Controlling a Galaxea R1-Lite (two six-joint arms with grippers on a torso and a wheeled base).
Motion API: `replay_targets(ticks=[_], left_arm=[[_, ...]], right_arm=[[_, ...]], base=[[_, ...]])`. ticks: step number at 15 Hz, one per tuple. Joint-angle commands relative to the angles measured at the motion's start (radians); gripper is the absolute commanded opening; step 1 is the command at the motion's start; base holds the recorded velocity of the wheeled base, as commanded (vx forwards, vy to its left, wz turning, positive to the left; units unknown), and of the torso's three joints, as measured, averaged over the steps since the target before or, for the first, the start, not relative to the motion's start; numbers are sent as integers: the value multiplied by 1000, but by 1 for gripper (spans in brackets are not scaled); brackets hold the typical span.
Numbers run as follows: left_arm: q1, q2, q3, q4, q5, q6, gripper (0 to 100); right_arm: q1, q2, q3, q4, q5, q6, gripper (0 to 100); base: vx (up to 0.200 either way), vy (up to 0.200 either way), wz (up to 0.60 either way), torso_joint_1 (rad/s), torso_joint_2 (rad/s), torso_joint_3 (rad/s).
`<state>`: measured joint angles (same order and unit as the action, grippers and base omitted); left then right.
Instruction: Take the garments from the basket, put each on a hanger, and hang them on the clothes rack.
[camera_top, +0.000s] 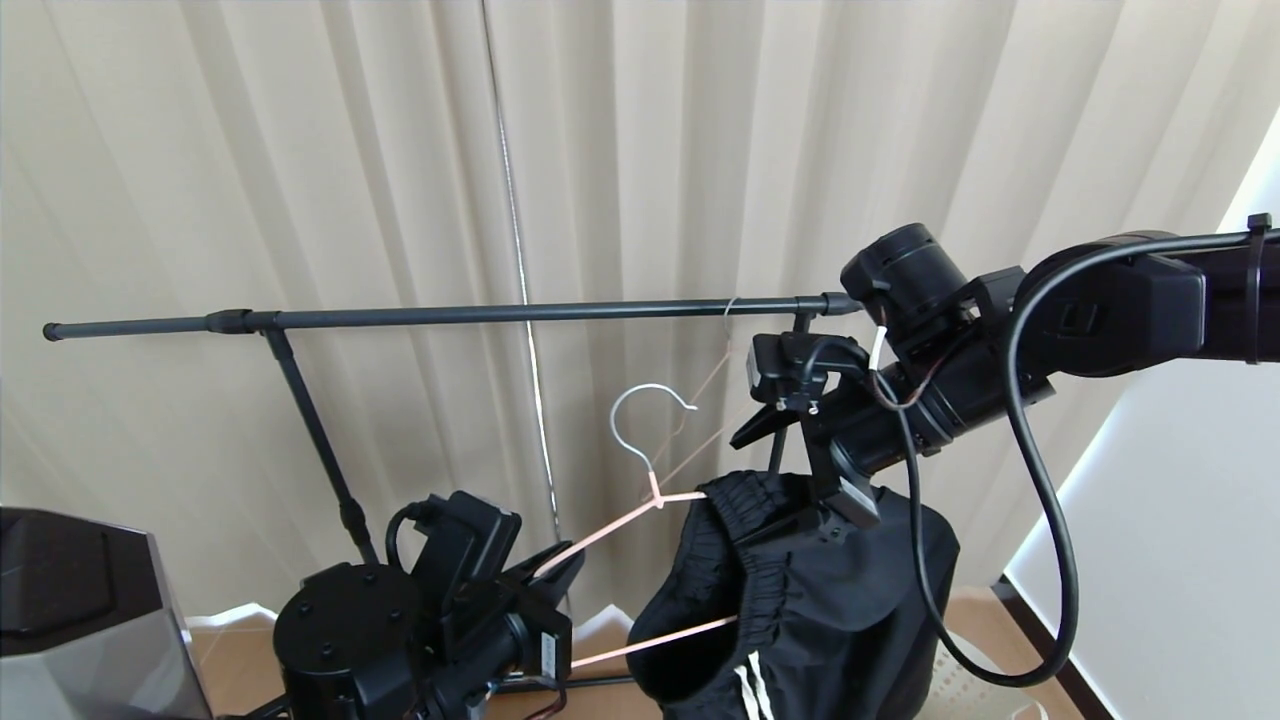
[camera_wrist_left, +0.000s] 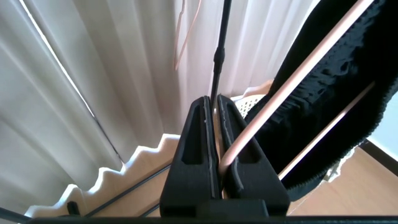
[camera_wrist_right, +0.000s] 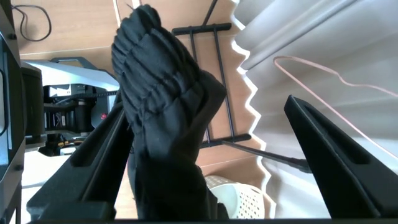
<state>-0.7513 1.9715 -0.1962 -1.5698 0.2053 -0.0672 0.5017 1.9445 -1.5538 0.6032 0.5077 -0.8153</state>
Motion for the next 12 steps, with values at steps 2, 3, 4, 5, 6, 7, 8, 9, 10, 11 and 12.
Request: replay_targets(ticks=[2,3,4,5,6,7,8,9,10,11,12], left_arm=[[-5,-2,4,-1,0,0,0],[-3,-2,4,-1,0,0,0],[-3,-2,4,-1,-1,-2,0],[-5,-2,4,-1,-1,-2,0],[-3,-2,4,-1,-1,-2,0],[-3,-2,4,-1,-1,-2,0],[-3,-2,4,-1,-1,-2,0],[-2,-2,4,-1,-3,-2,0],[-2,0,3,-1,-3,-3,0],[-2,-2,1,-1,-3,-3,0],[-2,-2,1,-1,-3,-3,0]], right_arm=[[0,-2,1,1,0,-1,0],[0,-4,1,1,0,-1,0],[0,-6,3,3,0,-1,0],[0,-7,6,4,0,-1,0],[0,-10,9,6,2,-1,0],[0,-18,11,9,2,-1,0],[0,-29,23,7,3,-1,0],[0,-35,29,7,3,-1,0],[0,-42,41,6,3,-1,0],[0,-45,46,6,3,-1,0],[0,-48,47,7,3,-1,0]], base=[[0,0,0,0,0,0],[0,0,0,0,0,0],[0,0,0,0,0,0],[0,0,0,0,0,0],[0,0,0,0,0,0],[0,0,0,0,0,0],[0,0,0,0,0,0],[0,0,0,0,0,0],[0,0,0,0,0,0],[0,0,0,0,0,0],[0,0,0,0,0,0]])
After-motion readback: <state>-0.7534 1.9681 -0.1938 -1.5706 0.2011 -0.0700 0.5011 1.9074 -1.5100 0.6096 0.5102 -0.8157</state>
